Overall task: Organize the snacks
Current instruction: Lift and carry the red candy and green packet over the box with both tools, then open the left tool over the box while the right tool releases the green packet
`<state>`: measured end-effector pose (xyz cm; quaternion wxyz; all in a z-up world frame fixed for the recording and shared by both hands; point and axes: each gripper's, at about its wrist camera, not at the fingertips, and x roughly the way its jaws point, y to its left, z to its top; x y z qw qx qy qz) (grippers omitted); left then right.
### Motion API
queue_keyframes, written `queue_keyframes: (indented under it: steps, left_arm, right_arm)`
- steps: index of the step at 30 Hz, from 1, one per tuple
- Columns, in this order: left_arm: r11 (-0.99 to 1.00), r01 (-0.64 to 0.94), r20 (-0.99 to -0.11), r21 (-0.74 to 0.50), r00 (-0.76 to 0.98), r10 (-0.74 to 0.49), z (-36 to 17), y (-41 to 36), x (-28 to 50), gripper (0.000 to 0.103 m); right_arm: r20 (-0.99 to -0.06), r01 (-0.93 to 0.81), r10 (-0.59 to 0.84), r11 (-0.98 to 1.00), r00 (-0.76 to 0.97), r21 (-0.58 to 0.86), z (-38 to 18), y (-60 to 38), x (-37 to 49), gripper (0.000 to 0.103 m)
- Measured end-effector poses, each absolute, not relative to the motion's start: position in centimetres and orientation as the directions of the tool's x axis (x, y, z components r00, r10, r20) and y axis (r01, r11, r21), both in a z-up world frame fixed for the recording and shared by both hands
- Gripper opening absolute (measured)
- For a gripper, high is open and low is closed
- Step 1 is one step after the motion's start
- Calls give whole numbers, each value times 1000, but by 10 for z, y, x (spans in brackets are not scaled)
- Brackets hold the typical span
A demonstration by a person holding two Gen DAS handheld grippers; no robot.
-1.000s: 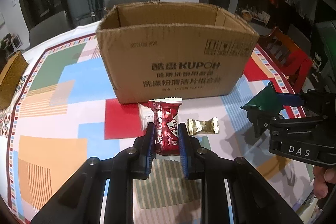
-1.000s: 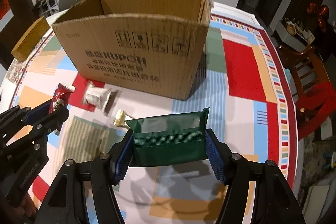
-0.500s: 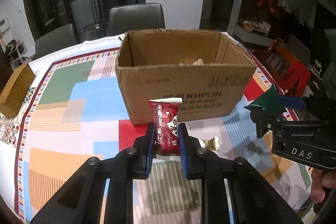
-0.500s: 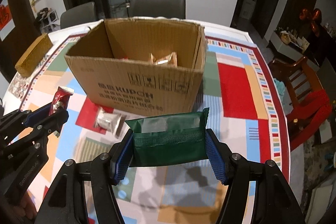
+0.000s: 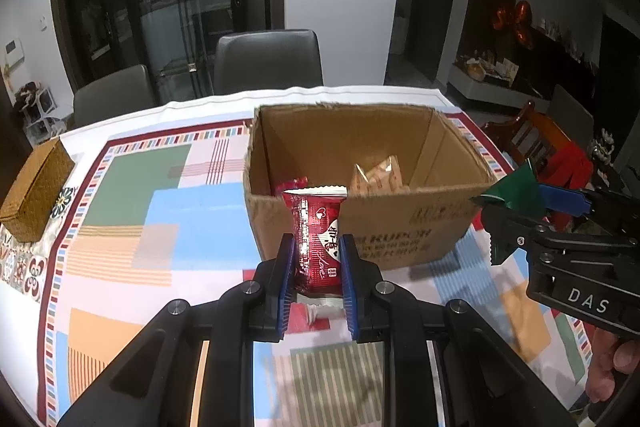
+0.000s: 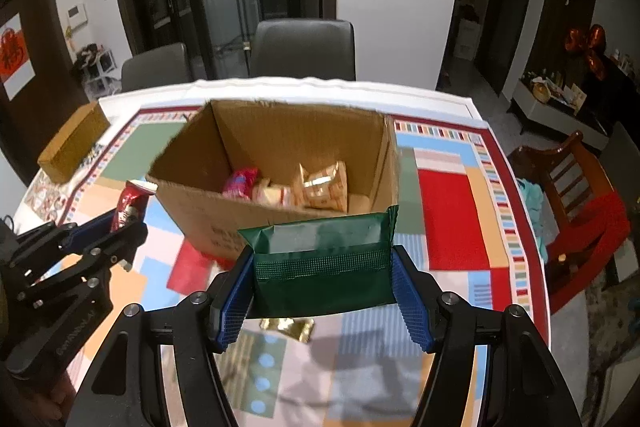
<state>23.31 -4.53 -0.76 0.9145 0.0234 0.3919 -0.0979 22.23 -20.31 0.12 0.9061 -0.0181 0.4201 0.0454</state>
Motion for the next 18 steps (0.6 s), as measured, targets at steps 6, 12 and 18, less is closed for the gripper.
queue_keyframes:
  steps: [6, 12, 18]
  left_arm:
    - [980, 193, -708, -35, 688, -161, 1, -41, 245, 22]
    - [980, 194, -693, -36, 702, -164, 10, -40, 261, 22]
    - [979, 200, -680, -26, 715, -164, 13, -42, 275, 22]
  right_arm:
    - [-735, -96, 76, 995, 673, 15, 13, -199, 232, 66]
    - [-714, -92, 82, 995, 695, 25, 22, -197, 243, 66]
    - [-697, -82, 86, 996, 711, 39, 25, -199, 256, 66]
